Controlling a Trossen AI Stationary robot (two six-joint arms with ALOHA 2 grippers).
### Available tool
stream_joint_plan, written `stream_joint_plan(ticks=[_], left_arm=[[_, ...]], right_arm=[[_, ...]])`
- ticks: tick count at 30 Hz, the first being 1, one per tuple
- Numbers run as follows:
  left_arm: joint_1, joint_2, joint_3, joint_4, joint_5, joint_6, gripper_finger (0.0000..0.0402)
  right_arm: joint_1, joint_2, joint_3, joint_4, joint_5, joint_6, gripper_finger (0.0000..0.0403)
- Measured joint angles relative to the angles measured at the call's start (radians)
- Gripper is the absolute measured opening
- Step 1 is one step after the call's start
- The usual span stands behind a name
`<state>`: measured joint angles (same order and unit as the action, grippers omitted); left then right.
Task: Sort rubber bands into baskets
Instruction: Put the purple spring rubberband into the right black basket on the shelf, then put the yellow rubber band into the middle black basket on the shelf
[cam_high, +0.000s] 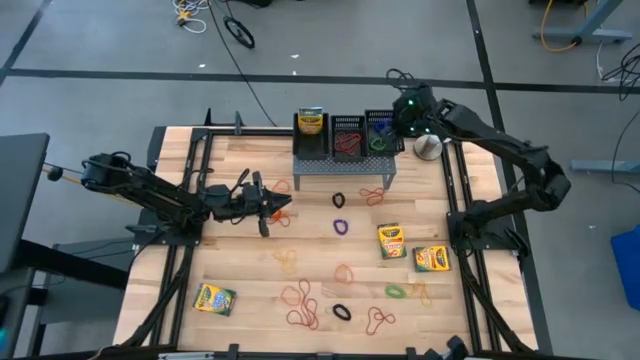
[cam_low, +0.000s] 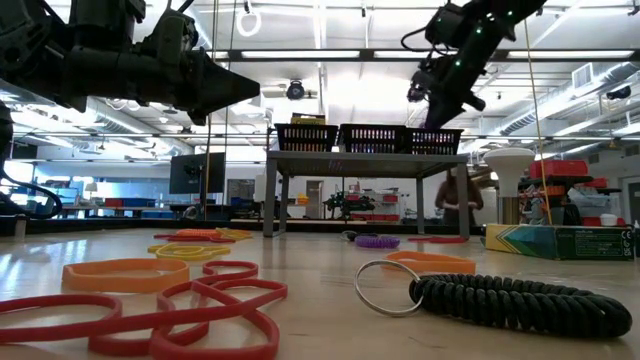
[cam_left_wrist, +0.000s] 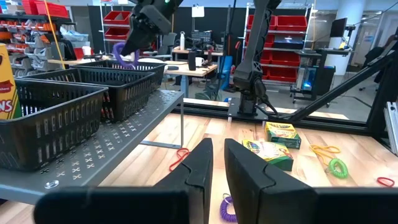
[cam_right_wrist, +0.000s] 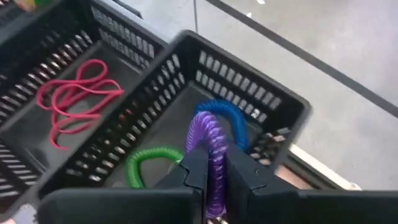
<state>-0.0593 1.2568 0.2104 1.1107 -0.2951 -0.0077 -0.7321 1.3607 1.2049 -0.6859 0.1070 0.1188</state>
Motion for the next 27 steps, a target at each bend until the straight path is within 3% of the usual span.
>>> stream_joint_plan(ticks=[10,18,22,27], left_arm=[[0.000,0.000,0.000,0.000,0.000,0.000,0.0046],[0.000,0.000,0.000,0.000,0.000,0.000,0.0046],[0.000,0.000,0.000,0.000,0.000,0.000,0.0046],[0.000,0.000,0.000,0.000,0.000,0.000,0.0046]], right_arm=[[0.050,-0.011,0.000,0.055,0.004,-0.004,0.0114],[0.122,-0.089,0.000,0.056,0.099,-0.050,0.0182],[0.198,-0.185,0.000,0.024,0.100,-0.031,0.0162],[0.351,-0.297,-0.108,0.079,0.097,-0.022,0.0080]])
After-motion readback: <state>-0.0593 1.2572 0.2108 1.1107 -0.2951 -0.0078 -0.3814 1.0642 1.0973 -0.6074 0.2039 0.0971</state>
